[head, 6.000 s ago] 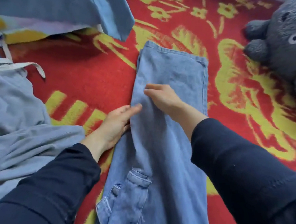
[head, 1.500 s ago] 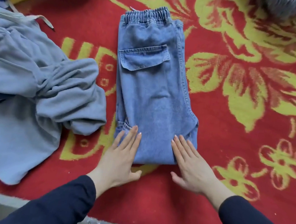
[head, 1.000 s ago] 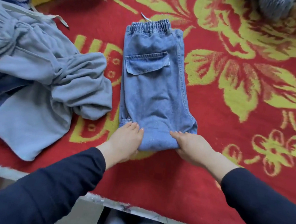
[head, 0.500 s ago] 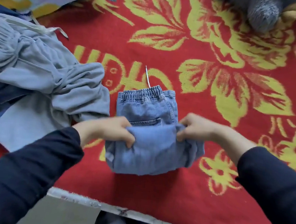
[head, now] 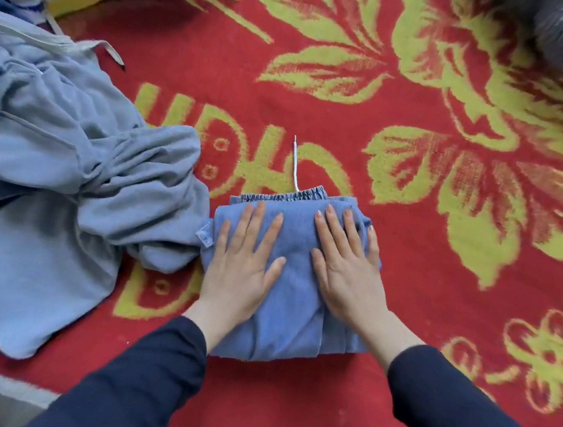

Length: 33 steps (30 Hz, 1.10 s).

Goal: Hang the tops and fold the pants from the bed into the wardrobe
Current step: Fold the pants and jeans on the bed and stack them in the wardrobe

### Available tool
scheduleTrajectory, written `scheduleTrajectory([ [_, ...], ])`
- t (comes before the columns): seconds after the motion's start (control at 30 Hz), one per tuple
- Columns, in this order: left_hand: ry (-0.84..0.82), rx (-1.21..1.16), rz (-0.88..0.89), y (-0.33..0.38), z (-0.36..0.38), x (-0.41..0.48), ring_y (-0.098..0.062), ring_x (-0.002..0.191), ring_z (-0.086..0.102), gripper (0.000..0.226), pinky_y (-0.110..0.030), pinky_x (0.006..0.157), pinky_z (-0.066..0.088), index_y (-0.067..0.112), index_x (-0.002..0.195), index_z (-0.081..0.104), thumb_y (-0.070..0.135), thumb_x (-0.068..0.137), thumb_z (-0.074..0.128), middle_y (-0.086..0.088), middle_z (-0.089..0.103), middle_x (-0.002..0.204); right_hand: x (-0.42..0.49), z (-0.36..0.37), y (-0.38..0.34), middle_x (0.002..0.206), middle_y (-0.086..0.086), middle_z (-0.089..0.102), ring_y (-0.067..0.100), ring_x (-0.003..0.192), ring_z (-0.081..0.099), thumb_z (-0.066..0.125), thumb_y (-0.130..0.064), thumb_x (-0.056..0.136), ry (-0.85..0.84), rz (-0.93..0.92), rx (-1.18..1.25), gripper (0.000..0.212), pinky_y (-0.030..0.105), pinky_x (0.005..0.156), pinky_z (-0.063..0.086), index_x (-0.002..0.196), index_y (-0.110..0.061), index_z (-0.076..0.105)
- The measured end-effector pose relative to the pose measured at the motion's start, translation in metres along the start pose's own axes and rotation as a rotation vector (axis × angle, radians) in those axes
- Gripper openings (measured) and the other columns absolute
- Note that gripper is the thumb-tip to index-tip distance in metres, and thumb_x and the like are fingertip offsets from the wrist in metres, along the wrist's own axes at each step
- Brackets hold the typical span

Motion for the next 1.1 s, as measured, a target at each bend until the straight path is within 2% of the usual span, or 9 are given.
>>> scheduleTrajectory([
  [0.1, -0.069, -0.029, -0.027, -0.009, 0.006, 0.035, -0.022, 0.148, 0.006, 0.067, -0.037, 0.115, -0.012, 0.019, 0.153, 0.019, 0.052, 0.095, 0.019, -0.011, 0.011, 0.16, 0.035, 0.009, 0.012, 0.161, -0.008, 0.012, 0.012, 0.149, 0.003, 0.011, -0.04, 0.098, -0.133, 0.031, 0.129, 0.059, 0.039, 0.118, -0.01, 0.154, -0.023, 0.014],
  [0.2, -0.173, -0.094, 0.023, -0.014, 0.004, 0.056, -0.016, 0.149, -0.006, 0.069, -0.032, 0.114, -0.014, 0.024, 0.154, 0.005, 0.055, 0.093, 0.015, -0.005, -0.003, 0.162, 0.072, -0.001, 0.022, 0.16, -0.007, 0.016, 0.012, 0.149, 0.007, 0.034, -0.024, 0.099, -0.269, 0.073, 0.327, 0.056, 0.042, 0.119, -0.005, 0.153, -0.026, 0.019],
  [0.37, -0.559, -0.299, -0.095, -0.05, -0.011, 0.108, -0.021, 0.117, 0.045, 0.084, -0.04, 0.099, 0.04, 0.029, 0.123, 0.049, 0.076, 0.057, 0.07, 0.002, 0.051, 0.123, 0.107, -0.017, 0.049, 0.152, -0.003, 0.036, 0.02, 0.138, 0.035, 0.077, -0.03, 0.074, -0.597, 0.222, 0.401, 0.093, 0.04, 0.115, 0.027, 0.151, -0.025, 0.025],
  [0.6, -0.774, -0.225, -0.142, -0.046, -0.007, 0.104, -0.019, 0.096, 0.054, 0.098, -0.04, 0.085, 0.05, 0.02, 0.109, 0.045, 0.081, 0.038, 0.075, 0.004, 0.051, 0.107, 0.117, -0.011, 0.04, 0.102, 0.001, 0.066, 0.027, 0.096, 0.064, 0.091, -0.032, 0.044, -0.764, 0.229, 0.26, 0.079, 0.042, 0.083, 0.055, 0.111, -0.016, 0.053],
  [0.73, -0.827, -0.197, -0.086, -0.034, -0.025, 0.081, -0.016, 0.086, 0.062, 0.074, -0.038, 0.08, 0.054, 0.018, 0.097, 0.058, 0.068, 0.047, 0.082, 0.006, 0.064, 0.094, 0.088, -0.016, 0.024, 0.071, 0.002, 0.073, 0.026, 0.071, 0.072, 0.089, -0.032, 0.034, -0.873, 0.232, 0.285, 0.049, 0.036, 0.065, 0.059, 0.074, -0.008, 0.073],
  [0.8, -0.798, -0.172, -0.029, -0.027, -0.037, 0.065, -0.016, 0.087, 0.06, 0.063, -0.038, 0.08, 0.051, 0.024, 0.093, 0.059, 0.064, 0.049, 0.082, 0.008, 0.064, 0.091, 0.069, -0.026, 0.018, 0.061, -0.003, 0.065, 0.02, 0.06, 0.062, 0.088, -0.029, 0.045, -0.773, 0.209, 0.254, 0.033, 0.025, 0.055, 0.048, 0.063, -0.009, 0.068],
  [0.93, -0.537, -0.062, 0.188, -0.006, -0.054, 0.014, -0.022, 0.089, 0.048, 0.059, -0.036, 0.073, 0.041, 0.023, 0.085, 0.044, 0.062, 0.051, 0.072, 0.004, 0.049, 0.087, 0.008, -0.05, -0.003, 0.104, -0.008, 0.05, 0.015, 0.098, 0.046, 0.08, -0.032, 0.054, -0.422, -0.016, 0.201, 0.046, 0.034, 0.082, 0.039, 0.095, -0.027, 0.061],
  [1.03, -0.285, -0.023, 0.191, 0.011, -0.073, -0.039, -0.03, 0.069, 0.05, 0.046, -0.035, 0.069, 0.041, 0.021, 0.087, 0.034, 0.043, 0.063, 0.067, 0.002, 0.05, 0.067, -0.044, -0.061, -0.022, 0.086, 0.0, 0.062, 0.03, 0.085, 0.06, 0.067, -0.021, 0.063, -0.302, -0.05, 0.202, 0.04, 0.037, 0.066, 0.045, 0.097, -0.02, 0.047],
  [1.1, -0.143, 0.005, 0.171, 0.02, -0.084, -0.072, -0.031, 0.071, 0.059, 0.04, -0.034, 0.082, 0.041, 0.023, 0.09, 0.035, 0.036, 0.065, 0.063, 0.0, 0.061, 0.067, -0.068, -0.071, -0.033, 0.092, 0.003, 0.067, 0.032, 0.088, 0.061, 0.064, -0.026, 0.064, -0.281, -0.068, 0.162, 0.066, 0.037, 0.068, 0.047, 0.126, -0.025, 0.041],
])
Point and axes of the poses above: each hand's wrist, its own x-axis towards the middle knuckle, its own z-axis out of the palm, y = z × x, the point moved 6 cm from there along x, towards the middle knuckle
